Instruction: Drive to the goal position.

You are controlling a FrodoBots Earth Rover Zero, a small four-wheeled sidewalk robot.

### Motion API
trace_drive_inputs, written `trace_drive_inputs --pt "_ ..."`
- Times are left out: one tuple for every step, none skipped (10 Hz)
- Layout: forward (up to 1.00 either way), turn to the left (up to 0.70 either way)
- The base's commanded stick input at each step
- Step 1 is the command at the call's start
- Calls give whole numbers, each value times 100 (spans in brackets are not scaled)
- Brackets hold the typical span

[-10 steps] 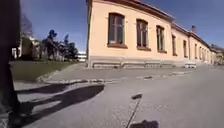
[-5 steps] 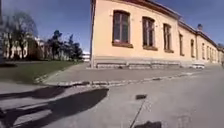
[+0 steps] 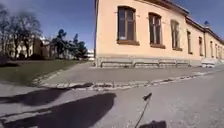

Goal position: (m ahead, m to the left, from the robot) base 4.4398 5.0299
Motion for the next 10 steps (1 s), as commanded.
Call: trace_drive_inputs --pt "85 34" --pt "85 34" --pt "85 34" --pt "85 34" --pt "85 34" --pt "85 34" --pt "85 34" --pt "85 34" --pt "85 34" --pt "85 34"
